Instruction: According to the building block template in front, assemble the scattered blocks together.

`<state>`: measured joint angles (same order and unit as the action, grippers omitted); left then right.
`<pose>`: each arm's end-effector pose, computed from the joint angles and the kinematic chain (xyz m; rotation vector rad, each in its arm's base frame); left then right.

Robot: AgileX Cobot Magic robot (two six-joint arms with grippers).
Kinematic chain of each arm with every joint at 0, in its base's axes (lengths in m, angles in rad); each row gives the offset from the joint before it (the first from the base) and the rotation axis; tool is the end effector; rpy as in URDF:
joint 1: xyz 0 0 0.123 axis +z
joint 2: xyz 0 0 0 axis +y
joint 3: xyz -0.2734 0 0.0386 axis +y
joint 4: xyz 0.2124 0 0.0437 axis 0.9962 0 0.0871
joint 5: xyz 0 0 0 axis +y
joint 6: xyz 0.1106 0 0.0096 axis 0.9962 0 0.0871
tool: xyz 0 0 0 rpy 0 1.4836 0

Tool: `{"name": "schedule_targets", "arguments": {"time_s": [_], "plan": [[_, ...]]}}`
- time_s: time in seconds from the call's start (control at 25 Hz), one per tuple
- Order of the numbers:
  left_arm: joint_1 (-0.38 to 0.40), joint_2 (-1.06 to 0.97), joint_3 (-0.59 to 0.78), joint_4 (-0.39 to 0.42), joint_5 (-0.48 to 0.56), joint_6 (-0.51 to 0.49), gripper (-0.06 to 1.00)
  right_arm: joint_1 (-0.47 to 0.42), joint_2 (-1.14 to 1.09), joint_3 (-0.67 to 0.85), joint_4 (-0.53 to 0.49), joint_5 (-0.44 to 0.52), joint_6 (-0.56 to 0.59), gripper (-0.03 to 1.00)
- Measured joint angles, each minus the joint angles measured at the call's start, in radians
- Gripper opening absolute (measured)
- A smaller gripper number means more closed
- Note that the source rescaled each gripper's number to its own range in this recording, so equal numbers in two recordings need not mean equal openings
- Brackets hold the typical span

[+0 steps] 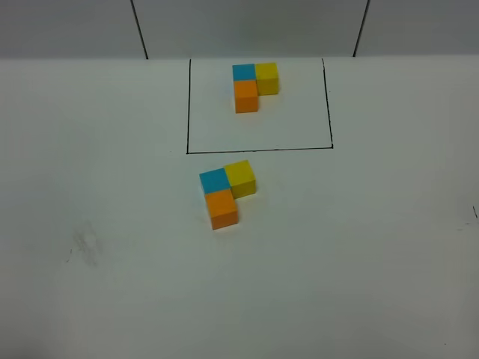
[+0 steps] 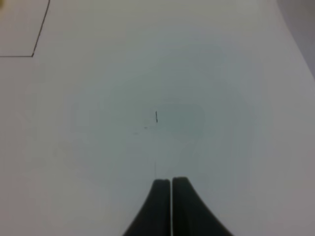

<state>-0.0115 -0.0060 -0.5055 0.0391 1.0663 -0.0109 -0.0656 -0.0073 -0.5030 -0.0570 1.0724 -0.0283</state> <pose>-0.0107 0.0039 0.2520 -0.0016 2.0379 0.0327 -0.0114 -0.0048 0.2508 0.0416 2.0463 -0.1268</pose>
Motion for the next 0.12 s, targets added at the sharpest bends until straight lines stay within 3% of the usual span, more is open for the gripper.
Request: {"name": "schedule_targets", "arguments": {"time_s": [0.12], "plan": [[0.000, 0.000, 0.000, 0.000, 0.000, 0.000, 0.00, 0.000, 0.000, 0.000, 0.000, 0.000, 0.000, 0.01]]}}
